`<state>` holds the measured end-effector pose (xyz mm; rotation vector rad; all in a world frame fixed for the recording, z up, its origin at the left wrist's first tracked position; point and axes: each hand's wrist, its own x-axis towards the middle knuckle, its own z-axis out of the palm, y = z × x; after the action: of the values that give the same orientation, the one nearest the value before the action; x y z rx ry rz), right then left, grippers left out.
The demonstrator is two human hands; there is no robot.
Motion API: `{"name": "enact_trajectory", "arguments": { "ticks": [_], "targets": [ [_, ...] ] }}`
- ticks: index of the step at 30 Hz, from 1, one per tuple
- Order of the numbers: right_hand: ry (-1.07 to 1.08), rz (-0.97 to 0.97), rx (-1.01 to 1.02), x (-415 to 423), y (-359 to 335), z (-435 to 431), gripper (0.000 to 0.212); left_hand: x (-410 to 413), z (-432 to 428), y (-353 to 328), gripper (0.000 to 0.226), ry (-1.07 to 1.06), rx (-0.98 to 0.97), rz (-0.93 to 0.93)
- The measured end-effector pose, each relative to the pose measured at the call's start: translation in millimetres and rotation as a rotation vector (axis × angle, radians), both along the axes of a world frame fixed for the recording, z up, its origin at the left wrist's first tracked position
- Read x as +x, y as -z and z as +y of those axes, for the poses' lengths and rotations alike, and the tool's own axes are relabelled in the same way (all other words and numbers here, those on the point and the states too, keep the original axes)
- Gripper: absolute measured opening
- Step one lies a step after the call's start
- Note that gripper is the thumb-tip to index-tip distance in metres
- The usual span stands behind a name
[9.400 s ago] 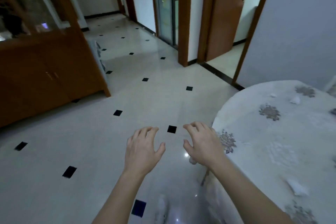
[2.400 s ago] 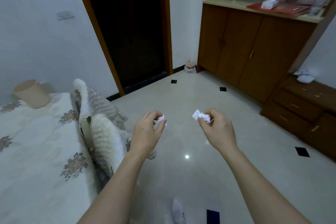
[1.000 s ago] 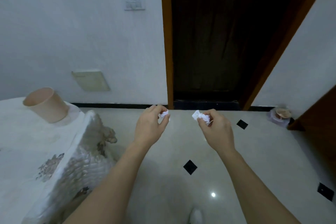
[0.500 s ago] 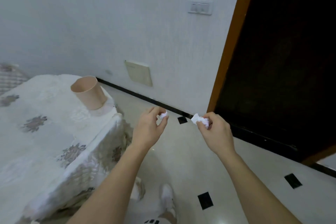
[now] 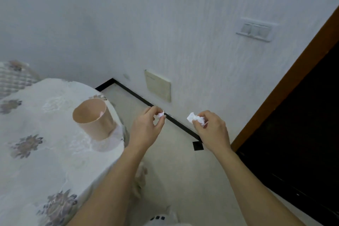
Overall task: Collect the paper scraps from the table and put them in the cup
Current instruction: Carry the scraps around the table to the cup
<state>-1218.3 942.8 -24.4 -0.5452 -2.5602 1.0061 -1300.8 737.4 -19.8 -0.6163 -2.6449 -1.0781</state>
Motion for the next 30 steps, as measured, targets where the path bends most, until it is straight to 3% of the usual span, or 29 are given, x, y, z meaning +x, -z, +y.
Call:
{"name": "enact_trajectory", "arguments": {
  "ticks": [16,24,30],
  "targets": [
    [-0.294,-0.019,-0.045,-255.2,13.0,-14.1,0.010,-187.9,-17.5,3.5,0.008,-0.288,0.006,0.045],
    [-0.678,-0.038,-0.097,-398.8,13.1,-63.0,0.011,-249.8,-58.4,-0.9,0.012,-0.649,-0.061,0.012],
    [-0.957,-0.054,-0.074,-462.6,2.7,-112.1,0.012,-246.6,-84.1,-6.0,0.009,-0.981,-0.081,-0.003]
  ]
}}
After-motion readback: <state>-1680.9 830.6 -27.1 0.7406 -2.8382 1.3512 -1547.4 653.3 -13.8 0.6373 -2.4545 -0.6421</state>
